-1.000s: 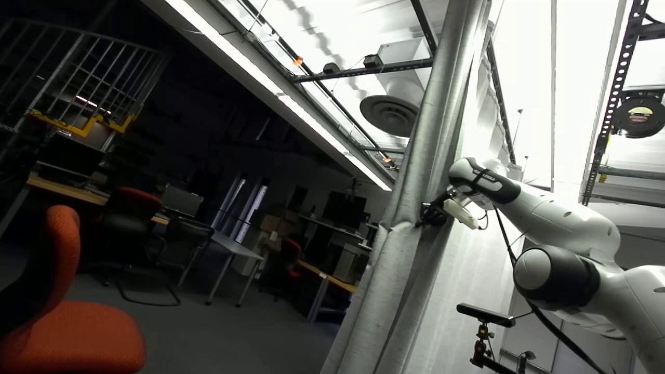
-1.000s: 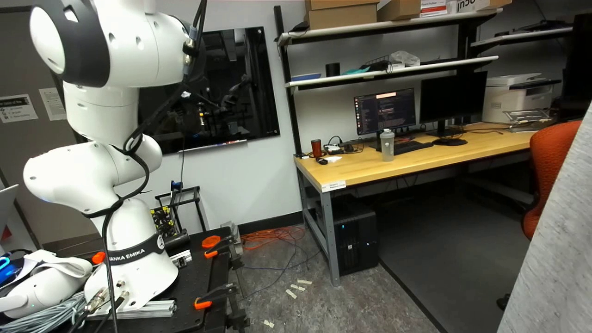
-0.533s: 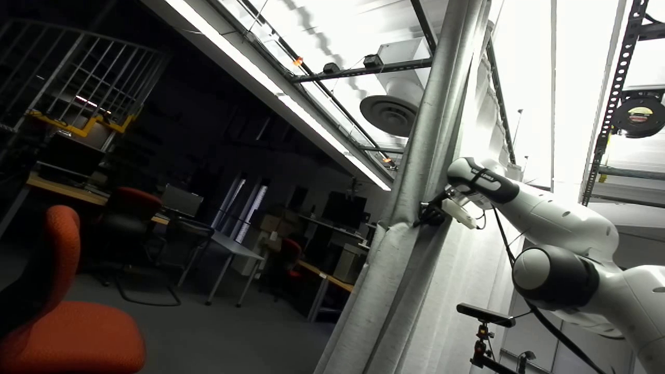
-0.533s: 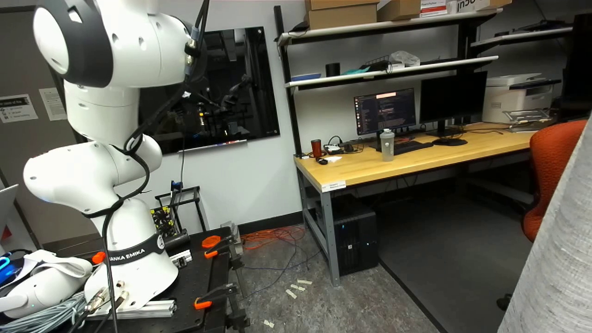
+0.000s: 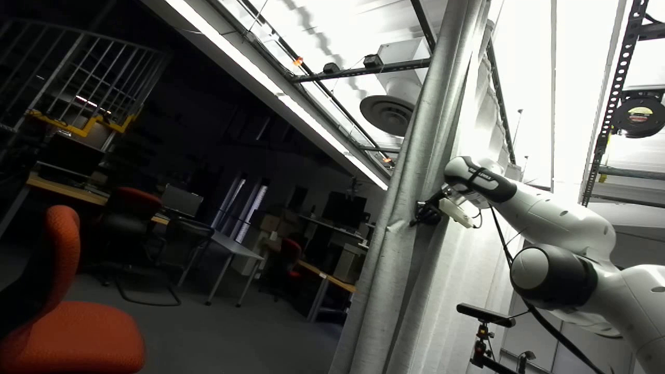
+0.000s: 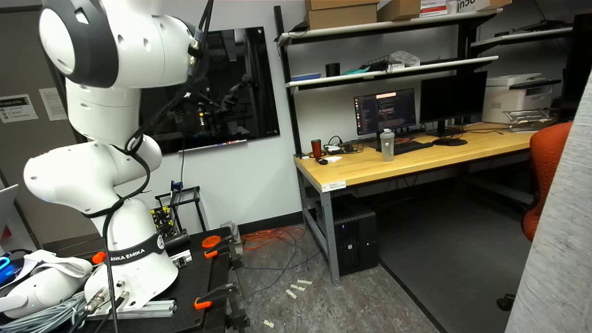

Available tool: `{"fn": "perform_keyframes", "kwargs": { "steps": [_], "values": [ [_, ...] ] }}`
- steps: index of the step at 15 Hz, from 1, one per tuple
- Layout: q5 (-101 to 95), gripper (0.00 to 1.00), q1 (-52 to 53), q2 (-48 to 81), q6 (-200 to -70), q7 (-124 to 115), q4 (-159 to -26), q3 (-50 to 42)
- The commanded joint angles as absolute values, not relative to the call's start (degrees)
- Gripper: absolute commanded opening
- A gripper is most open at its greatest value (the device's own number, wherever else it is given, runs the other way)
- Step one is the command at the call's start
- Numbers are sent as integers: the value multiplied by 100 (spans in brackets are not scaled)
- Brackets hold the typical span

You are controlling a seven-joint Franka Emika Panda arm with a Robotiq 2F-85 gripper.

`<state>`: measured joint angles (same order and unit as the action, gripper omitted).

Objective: Open the curtain from left to right

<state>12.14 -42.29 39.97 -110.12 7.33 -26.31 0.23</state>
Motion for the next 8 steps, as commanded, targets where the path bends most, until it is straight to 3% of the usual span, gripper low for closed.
{"fn": "perform_keyframes", "kwargs": {
  "steps": [1, 8],
  "values": [
    [1124, 1, -4253, 4236, -10592, 846, -2428, -44],
    [1211, 4, -4223, 4170, -10862, 705, -2307, 7]
  ]
}}
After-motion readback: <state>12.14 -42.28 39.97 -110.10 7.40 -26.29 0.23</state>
